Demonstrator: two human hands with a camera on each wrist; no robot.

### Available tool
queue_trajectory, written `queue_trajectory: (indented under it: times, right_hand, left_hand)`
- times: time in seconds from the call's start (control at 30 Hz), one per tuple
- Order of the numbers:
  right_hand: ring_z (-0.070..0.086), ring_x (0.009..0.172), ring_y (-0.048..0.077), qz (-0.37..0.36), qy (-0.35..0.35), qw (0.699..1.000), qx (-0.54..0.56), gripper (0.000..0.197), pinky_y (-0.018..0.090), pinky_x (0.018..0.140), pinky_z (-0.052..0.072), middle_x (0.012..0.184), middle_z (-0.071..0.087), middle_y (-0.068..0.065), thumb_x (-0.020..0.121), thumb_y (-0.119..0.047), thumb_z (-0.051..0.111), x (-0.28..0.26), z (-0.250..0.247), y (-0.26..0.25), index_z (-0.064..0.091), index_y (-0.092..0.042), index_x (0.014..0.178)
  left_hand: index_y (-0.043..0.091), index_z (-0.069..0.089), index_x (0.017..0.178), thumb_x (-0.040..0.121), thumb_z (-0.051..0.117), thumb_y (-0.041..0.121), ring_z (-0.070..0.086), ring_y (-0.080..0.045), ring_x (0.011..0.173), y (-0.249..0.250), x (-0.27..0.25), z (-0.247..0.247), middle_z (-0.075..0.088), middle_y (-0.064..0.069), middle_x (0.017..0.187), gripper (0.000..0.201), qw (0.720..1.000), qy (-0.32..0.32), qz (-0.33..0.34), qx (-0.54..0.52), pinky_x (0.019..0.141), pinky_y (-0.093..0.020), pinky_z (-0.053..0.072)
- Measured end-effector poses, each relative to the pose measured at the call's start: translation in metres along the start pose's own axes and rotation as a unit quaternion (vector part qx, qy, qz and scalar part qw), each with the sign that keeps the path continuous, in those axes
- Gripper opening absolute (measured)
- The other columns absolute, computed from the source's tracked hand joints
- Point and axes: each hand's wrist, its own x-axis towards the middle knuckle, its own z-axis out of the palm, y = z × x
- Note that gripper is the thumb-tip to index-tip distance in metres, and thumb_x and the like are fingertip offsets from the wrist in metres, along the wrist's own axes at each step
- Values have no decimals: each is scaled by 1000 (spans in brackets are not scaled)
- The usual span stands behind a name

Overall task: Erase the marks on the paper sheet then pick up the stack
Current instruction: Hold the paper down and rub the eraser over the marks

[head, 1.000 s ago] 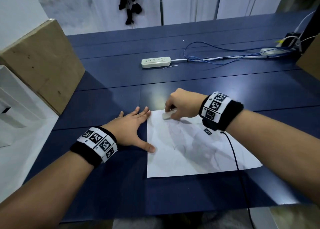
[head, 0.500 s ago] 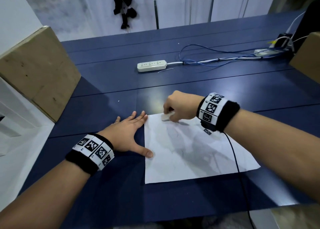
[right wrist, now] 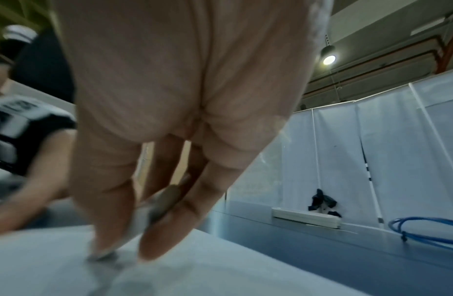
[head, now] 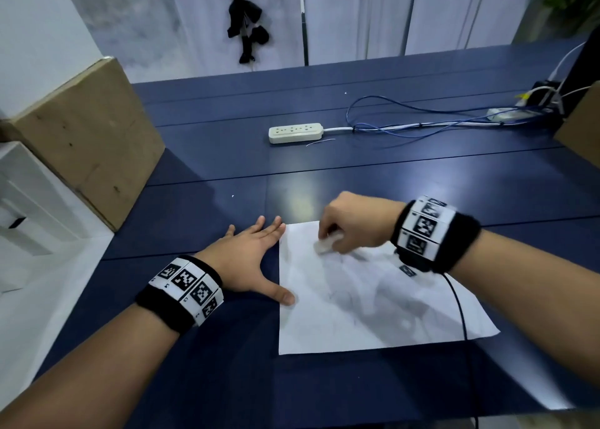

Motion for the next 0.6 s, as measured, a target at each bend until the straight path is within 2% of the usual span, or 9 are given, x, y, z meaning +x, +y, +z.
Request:
queue_trajectory:
  times: [0.1,0.17,0.3,0.4,0.53,0.6]
  right_hand:
    - [64,88,15,-25,-70,997,21,29,31,79,55,96,75,-3,77,-26,74,-19,5,-11,76,-23,106]
    - [64,89,18,-21,-52,998,12,28,32,78,55,96,75,0,79,-27,73,-12,0,-11,76,-20,107]
    - [66,97,28,33,21,999,-1,28,35,80,55,101,74,8,81,-19,68,16,-9,0,75,-15,108]
    - [65,95,29,30,23,999,-7,30,36,79,55,99,74,8,78,-18,68,15,-2,5,75,-15,107]
    - [64,87,15,-26,-71,997,20,30,32,79,55,96,73,-3,75,-27,75,-10,5,-5,76,-24,105]
    - [63,84,12,-32,-81,996,21,30,30,77,55,94,74,-4,76,-28,76,-12,3,-8,76,-25,106]
  left_hand:
    - [30,-10,159,50,59,97,-20,-7,150,-2,0,2,-19,20,162,145,1000,2,3,-2,121,-60,-2]
    - [30,-10,159,49,58,98,-19,-7,150,-2,1,2,-19,20,162,146,1000,3,3,-1,121,-60,-2]
    - [30,-10,159,50,58,98,-19,-7,150,-2,0,0,-20,20,162,146,1000,0,1,2,121,-60,-3]
    - [30,-10,159,50,59,98,-19,-7,150,-2,1,1,-20,20,162,145,1000,2,1,2,121,-60,-2]
    - [30,-10,159,50,59,97,-19,-7,150,-2,2,2,-19,20,162,146,1000,4,2,1,121,-60,-2]
    - [30,-10,159,50,59,97,-19,-6,150,-2,1,2,-20,20,162,146,1000,3,2,1,121,-59,-3]
